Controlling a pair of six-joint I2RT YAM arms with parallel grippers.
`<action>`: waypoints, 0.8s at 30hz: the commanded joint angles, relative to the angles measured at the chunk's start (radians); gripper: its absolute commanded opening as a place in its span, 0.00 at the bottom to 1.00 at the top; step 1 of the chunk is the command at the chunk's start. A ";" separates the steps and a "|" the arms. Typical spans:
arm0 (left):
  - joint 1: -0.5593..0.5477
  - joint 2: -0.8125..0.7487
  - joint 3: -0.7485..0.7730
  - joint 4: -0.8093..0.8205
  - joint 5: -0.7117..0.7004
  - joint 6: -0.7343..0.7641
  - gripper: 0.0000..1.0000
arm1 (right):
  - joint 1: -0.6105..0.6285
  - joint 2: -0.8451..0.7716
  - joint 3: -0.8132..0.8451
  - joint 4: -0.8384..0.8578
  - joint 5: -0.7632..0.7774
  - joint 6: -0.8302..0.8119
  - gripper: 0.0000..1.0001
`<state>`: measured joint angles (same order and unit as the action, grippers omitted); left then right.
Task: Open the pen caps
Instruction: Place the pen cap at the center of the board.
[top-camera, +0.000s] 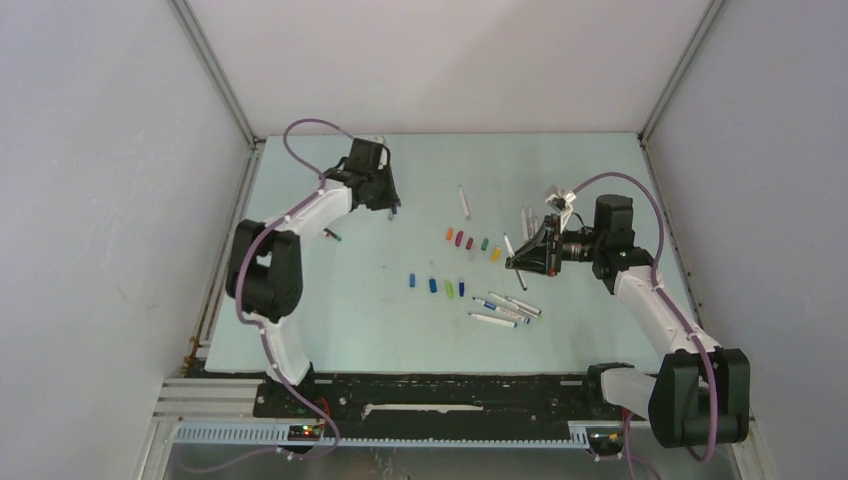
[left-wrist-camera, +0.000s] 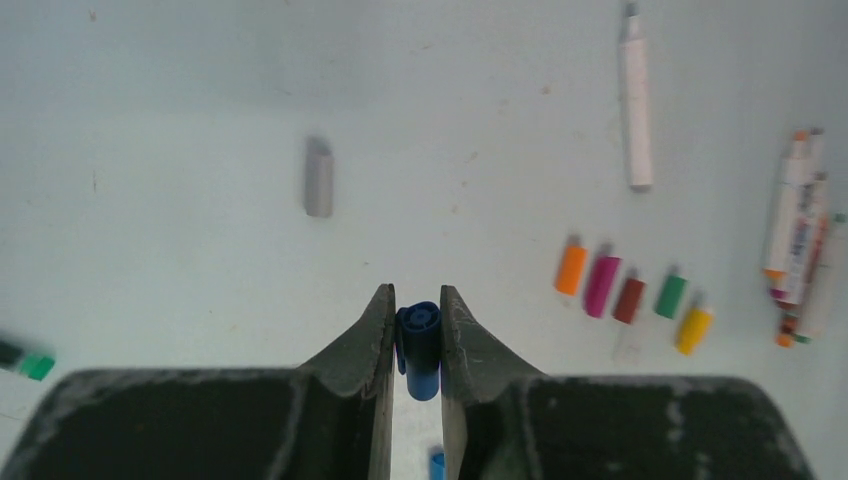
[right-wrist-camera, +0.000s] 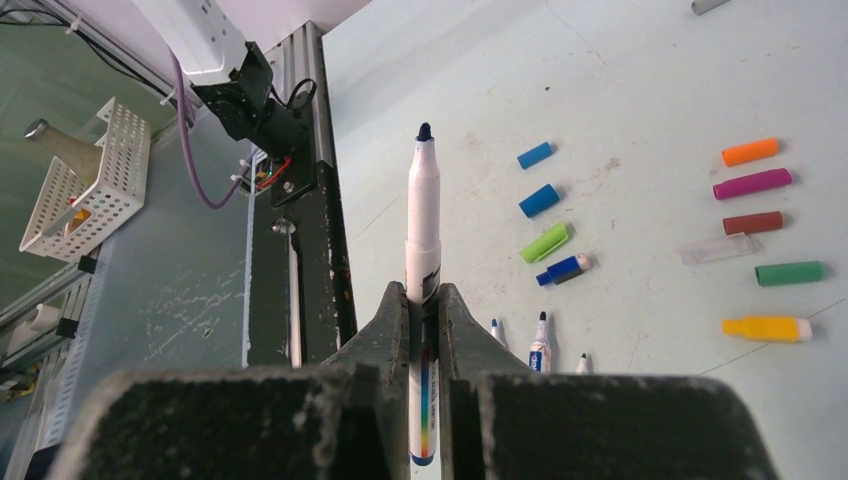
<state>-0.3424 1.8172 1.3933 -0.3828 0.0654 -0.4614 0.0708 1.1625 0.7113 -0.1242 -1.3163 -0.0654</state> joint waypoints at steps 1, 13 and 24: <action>0.005 0.119 0.177 -0.161 -0.059 0.058 0.00 | -0.004 -0.029 0.040 0.001 -0.007 -0.023 0.00; 0.005 0.399 0.466 -0.303 -0.062 0.110 0.04 | -0.001 -0.040 0.040 0.028 -0.019 0.009 0.00; 0.005 0.468 0.518 -0.324 -0.054 0.115 0.12 | -0.002 -0.041 0.040 0.035 -0.027 0.021 0.00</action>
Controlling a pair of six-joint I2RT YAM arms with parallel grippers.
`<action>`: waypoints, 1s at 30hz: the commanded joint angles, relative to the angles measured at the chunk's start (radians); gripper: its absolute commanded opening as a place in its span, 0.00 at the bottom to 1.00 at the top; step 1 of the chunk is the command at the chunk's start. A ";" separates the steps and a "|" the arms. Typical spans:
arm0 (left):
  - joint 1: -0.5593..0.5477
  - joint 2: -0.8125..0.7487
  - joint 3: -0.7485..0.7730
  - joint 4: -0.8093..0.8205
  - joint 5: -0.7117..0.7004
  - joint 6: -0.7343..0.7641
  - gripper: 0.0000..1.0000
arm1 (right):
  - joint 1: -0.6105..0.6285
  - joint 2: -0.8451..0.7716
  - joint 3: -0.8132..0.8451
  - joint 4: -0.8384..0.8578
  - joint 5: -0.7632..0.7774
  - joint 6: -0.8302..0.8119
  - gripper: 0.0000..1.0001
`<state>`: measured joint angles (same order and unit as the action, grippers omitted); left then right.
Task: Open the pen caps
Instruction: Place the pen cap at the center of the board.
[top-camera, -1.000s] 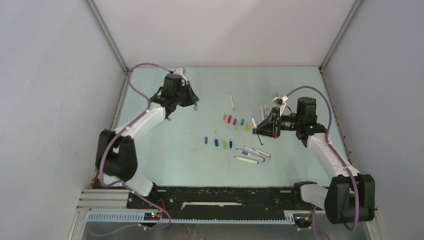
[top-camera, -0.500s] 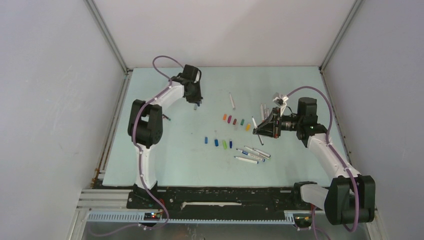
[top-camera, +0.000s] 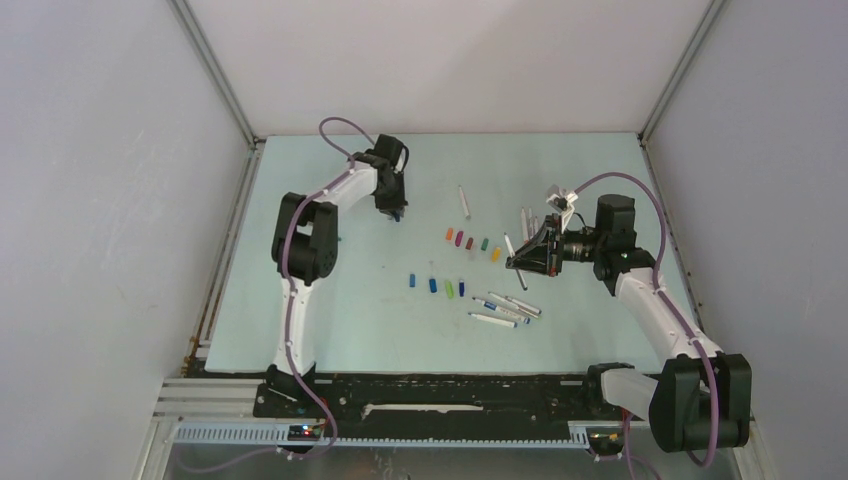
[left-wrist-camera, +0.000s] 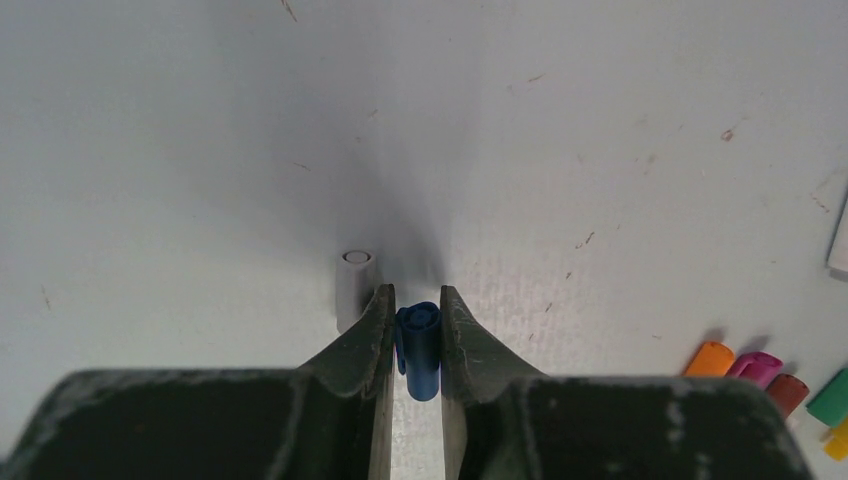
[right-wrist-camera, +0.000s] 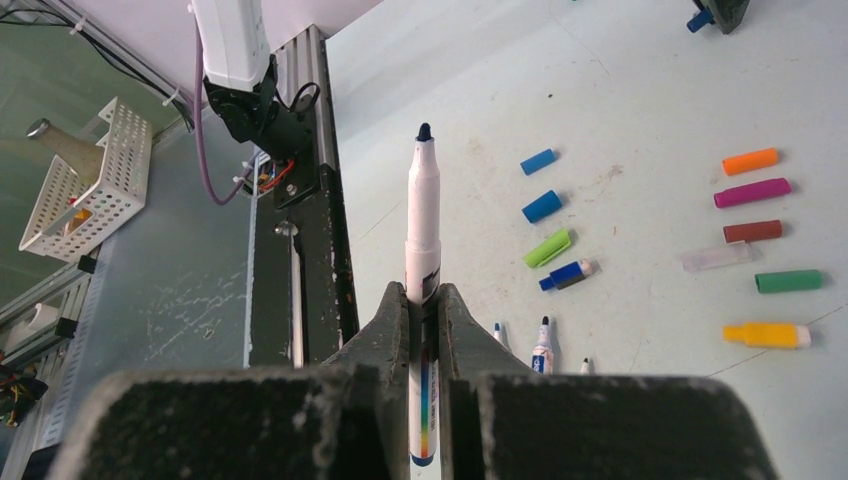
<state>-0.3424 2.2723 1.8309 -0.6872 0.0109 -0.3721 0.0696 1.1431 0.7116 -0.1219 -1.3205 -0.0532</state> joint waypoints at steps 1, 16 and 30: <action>0.005 0.016 0.085 -0.024 0.000 0.028 0.13 | -0.001 -0.022 0.040 0.034 -0.023 0.009 0.00; 0.005 0.011 0.109 -0.047 0.009 0.034 0.24 | -0.001 -0.025 0.040 0.039 -0.027 0.013 0.00; 0.005 -0.099 0.119 -0.072 0.024 0.057 0.29 | -0.004 -0.028 0.039 0.035 -0.027 0.007 0.00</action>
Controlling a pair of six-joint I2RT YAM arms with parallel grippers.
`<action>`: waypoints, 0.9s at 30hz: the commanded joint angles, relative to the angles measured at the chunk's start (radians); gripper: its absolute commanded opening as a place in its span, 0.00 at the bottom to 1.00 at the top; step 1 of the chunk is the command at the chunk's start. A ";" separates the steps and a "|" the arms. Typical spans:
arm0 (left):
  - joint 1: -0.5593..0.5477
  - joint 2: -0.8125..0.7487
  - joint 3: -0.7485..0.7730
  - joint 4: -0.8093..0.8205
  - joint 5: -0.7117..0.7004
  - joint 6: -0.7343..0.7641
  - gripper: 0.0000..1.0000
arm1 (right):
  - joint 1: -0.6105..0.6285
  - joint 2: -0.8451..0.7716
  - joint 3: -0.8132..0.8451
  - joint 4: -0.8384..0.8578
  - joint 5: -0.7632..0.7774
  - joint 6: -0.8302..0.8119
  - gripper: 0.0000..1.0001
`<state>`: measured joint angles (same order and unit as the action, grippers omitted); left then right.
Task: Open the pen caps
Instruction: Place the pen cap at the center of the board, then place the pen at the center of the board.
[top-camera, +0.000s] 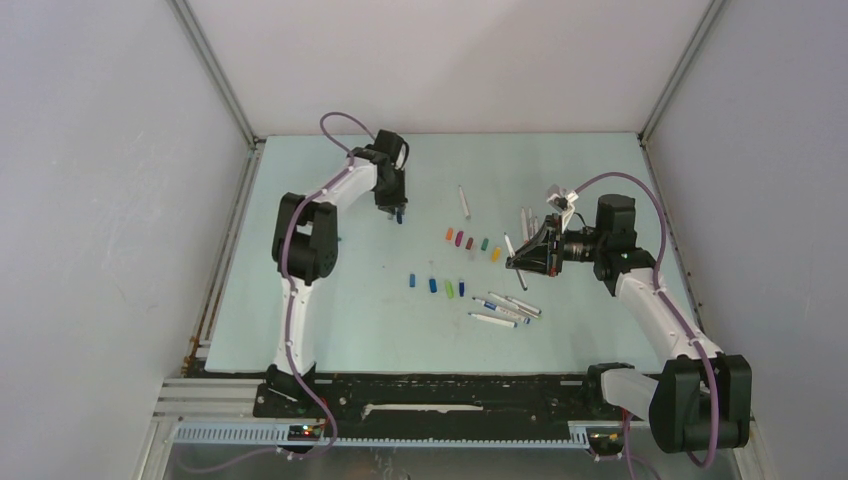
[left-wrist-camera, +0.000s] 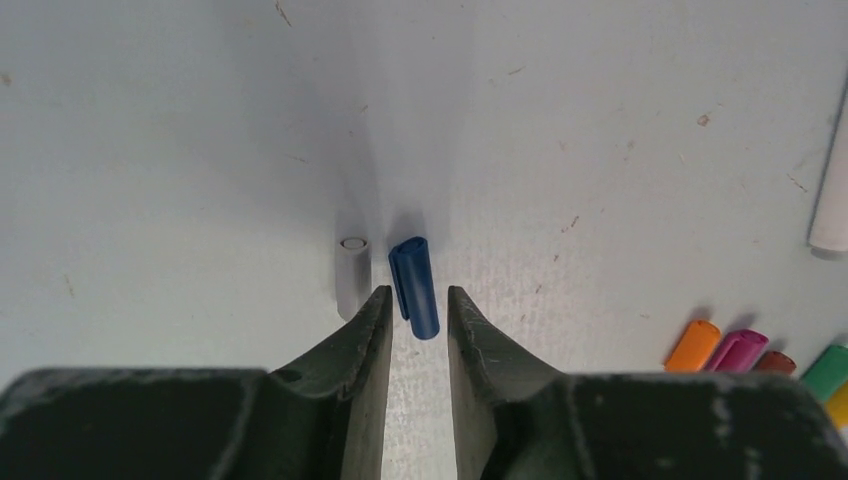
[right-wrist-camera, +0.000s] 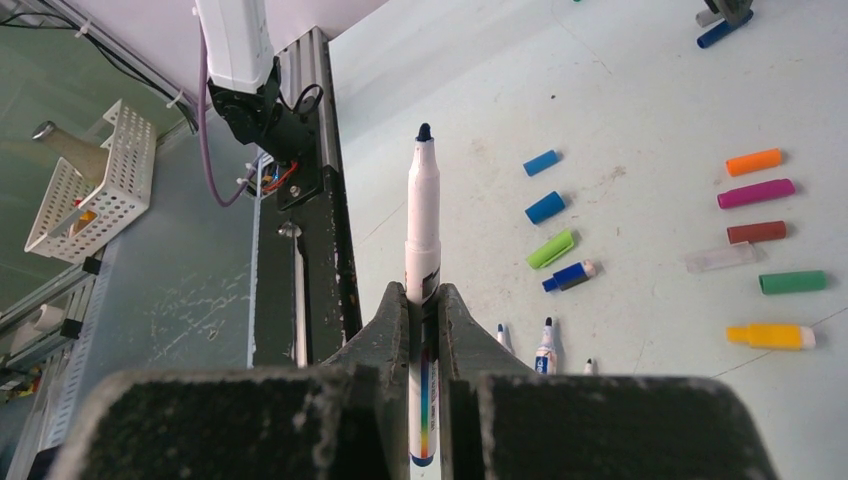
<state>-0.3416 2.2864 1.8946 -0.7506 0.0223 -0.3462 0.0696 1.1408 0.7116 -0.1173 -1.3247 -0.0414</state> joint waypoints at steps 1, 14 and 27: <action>0.004 -0.141 0.043 -0.001 0.014 0.033 0.30 | -0.003 -0.026 0.040 0.029 -0.019 -0.008 0.00; 0.004 -0.773 -0.571 0.336 -0.052 -0.006 0.53 | -0.010 -0.030 0.088 -0.136 0.102 -0.170 0.00; 0.039 -1.366 -0.998 0.394 -0.137 -0.059 0.98 | 0.073 0.137 0.249 -0.199 0.385 -0.163 0.00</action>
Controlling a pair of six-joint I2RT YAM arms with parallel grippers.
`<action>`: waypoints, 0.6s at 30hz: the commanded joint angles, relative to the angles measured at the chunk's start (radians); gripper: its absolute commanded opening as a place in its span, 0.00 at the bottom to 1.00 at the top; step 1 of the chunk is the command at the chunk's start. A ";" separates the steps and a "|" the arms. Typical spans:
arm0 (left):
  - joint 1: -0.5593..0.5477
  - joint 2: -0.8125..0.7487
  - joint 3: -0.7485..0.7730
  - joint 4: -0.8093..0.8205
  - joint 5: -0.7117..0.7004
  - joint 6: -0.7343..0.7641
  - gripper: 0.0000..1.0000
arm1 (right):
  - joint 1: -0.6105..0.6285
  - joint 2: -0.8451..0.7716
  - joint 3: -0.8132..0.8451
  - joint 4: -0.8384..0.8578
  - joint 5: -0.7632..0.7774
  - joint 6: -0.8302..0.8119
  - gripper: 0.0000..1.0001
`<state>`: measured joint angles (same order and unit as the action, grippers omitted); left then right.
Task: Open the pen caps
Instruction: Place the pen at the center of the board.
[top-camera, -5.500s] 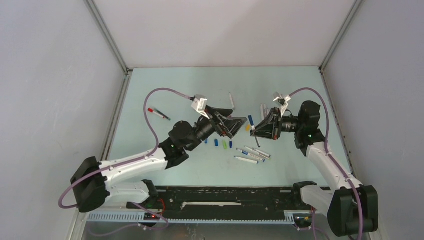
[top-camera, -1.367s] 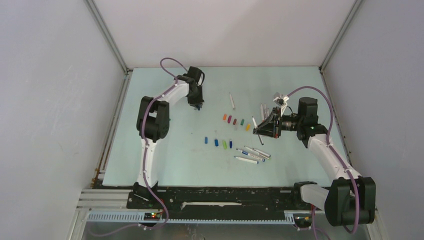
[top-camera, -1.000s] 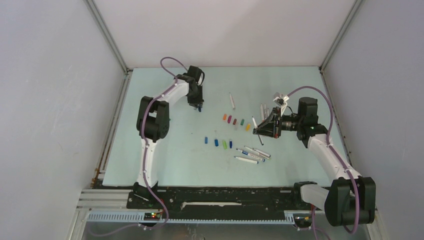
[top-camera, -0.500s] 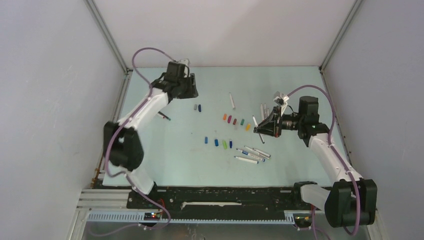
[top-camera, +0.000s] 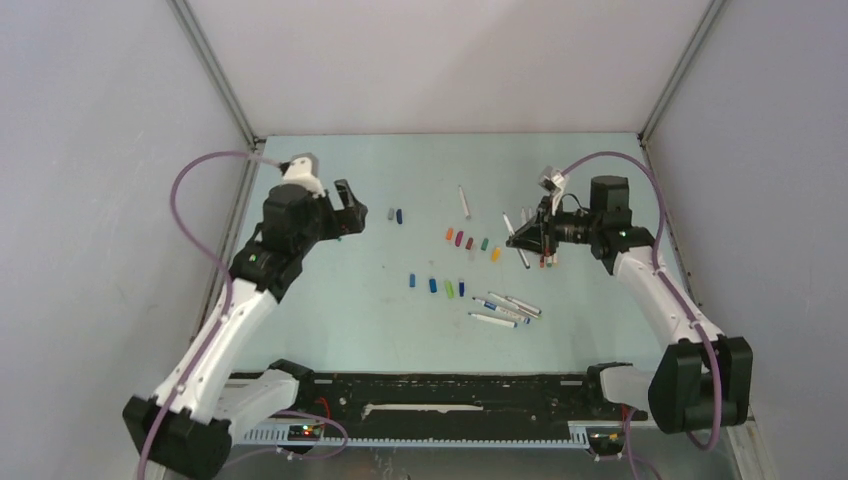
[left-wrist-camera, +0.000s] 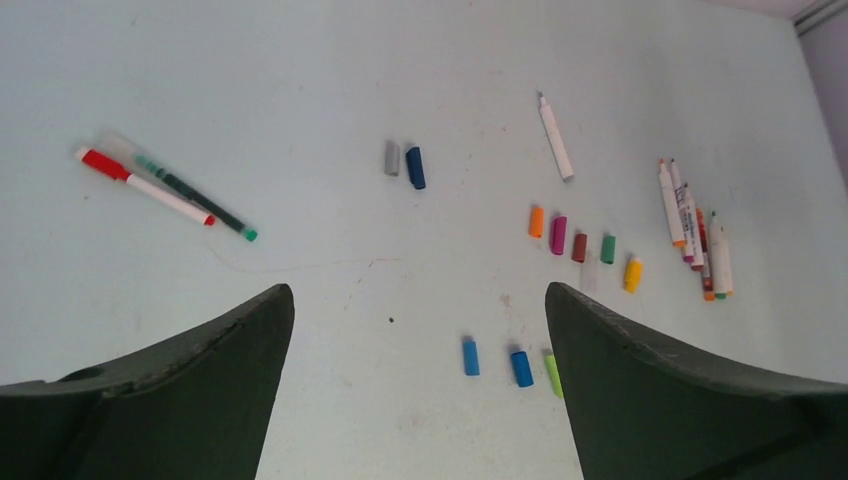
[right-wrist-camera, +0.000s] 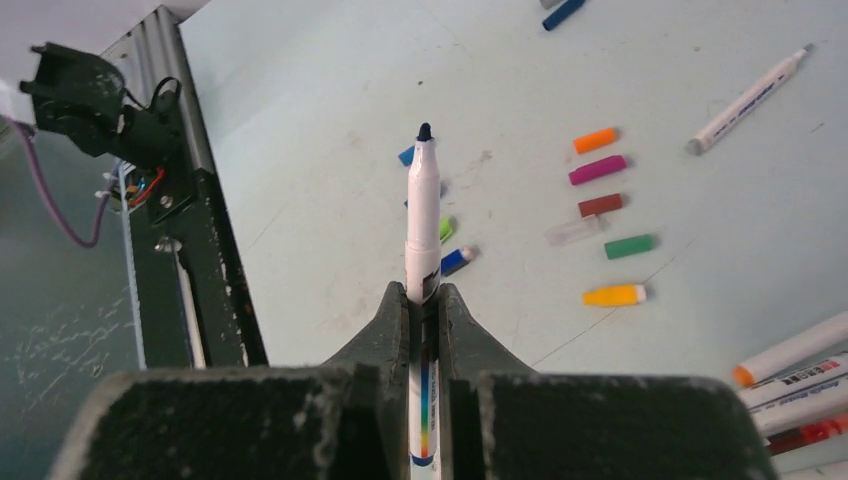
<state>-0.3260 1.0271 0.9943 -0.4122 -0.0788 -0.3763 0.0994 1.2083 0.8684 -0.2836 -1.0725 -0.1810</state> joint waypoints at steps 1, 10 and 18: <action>0.027 -0.134 -0.123 0.057 -0.032 -0.032 0.98 | 0.057 0.096 0.114 -0.035 0.161 -0.015 0.00; 0.036 -0.293 -0.296 0.039 -0.034 -0.104 0.98 | 0.171 0.345 0.325 0.010 0.468 0.173 0.00; 0.036 -0.363 -0.361 0.067 -0.067 -0.130 0.98 | 0.209 0.586 0.523 0.012 0.689 0.354 0.04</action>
<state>-0.2977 0.6876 0.6533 -0.3893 -0.1116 -0.4789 0.3023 1.6997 1.2789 -0.2943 -0.5282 0.0628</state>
